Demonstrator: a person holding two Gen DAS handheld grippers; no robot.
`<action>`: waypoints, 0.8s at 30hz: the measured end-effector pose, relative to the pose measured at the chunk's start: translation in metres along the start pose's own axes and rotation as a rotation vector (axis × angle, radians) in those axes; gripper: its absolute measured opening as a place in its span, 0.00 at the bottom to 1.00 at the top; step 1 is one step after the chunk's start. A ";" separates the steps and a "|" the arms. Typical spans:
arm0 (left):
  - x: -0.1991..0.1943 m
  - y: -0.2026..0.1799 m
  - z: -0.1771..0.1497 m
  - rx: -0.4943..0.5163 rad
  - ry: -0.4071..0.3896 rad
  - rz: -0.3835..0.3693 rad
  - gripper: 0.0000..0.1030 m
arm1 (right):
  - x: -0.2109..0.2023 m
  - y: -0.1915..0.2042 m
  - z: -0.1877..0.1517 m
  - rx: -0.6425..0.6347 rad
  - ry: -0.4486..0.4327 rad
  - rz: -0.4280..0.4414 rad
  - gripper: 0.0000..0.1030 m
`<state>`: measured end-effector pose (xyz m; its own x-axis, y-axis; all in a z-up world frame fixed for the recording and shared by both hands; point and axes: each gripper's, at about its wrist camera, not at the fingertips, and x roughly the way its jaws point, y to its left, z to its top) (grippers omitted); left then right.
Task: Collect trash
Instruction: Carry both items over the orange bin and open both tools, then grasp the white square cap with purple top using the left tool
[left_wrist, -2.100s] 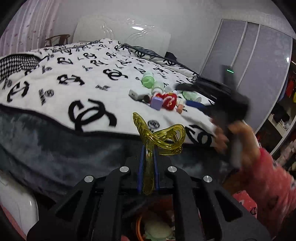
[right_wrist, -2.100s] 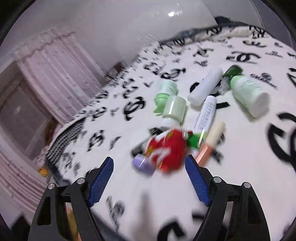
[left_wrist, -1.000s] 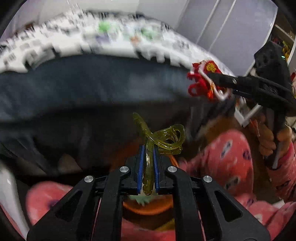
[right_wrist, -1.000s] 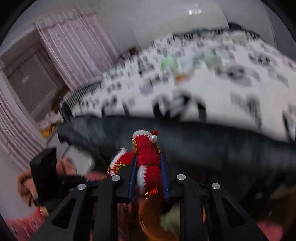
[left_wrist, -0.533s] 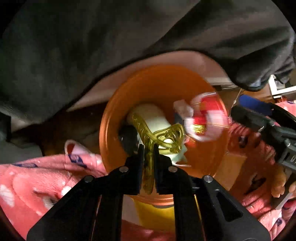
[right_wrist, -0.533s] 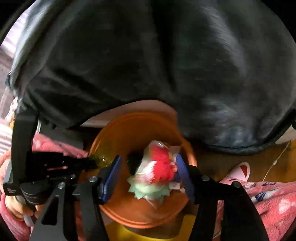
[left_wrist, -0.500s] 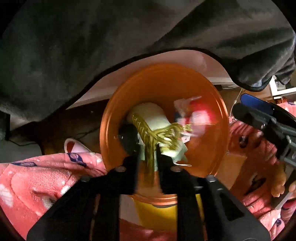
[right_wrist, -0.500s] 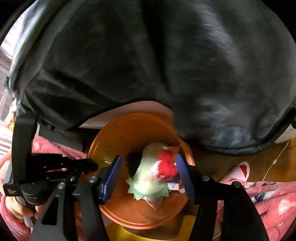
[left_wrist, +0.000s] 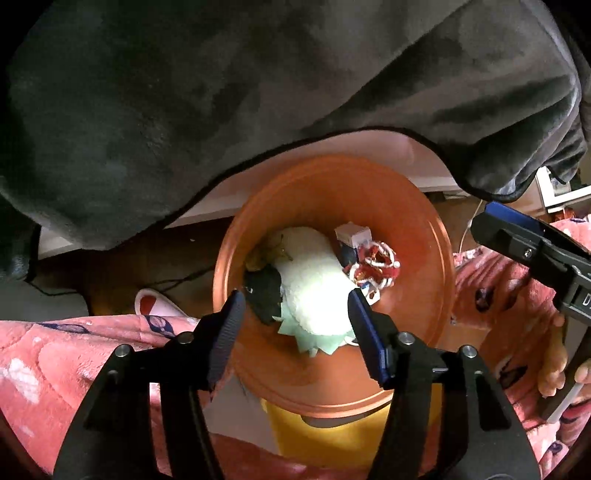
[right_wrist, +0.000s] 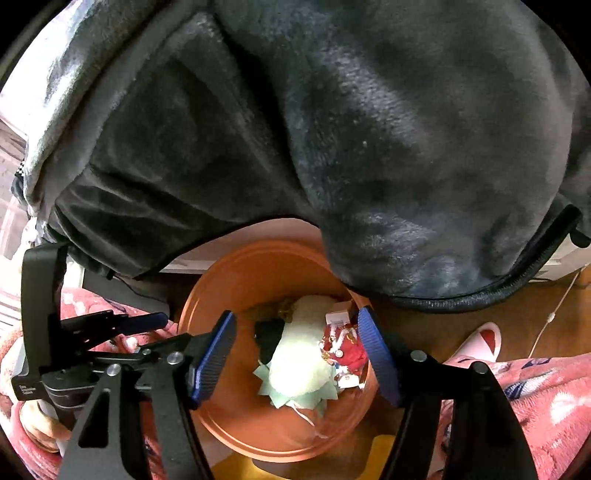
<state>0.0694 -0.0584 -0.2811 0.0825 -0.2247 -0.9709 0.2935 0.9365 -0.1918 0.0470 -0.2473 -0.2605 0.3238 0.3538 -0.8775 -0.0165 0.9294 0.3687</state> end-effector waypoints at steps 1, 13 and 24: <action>-0.003 0.000 -0.001 -0.001 -0.011 0.004 0.56 | -0.002 0.000 0.000 0.001 -0.006 0.000 0.66; -0.136 -0.018 -0.008 0.077 -0.389 0.039 0.57 | -0.030 0.016 -0.006 -0.084 -0.115 0.013 0.70; -0.231 0.009 0.143 0.048 -0.667 0.170 0.62 | -0.028 0.020 -0.008 -0.107 -0.125 0.034 0.70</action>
<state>0.1890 -0.0361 -0.0381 0.6952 -0.2081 -0.6881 0.2652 0.9639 -0.0236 0.0303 -0.2381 -0.2309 0.4360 0.3756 -0.8178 -0.1278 0.9254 0.3568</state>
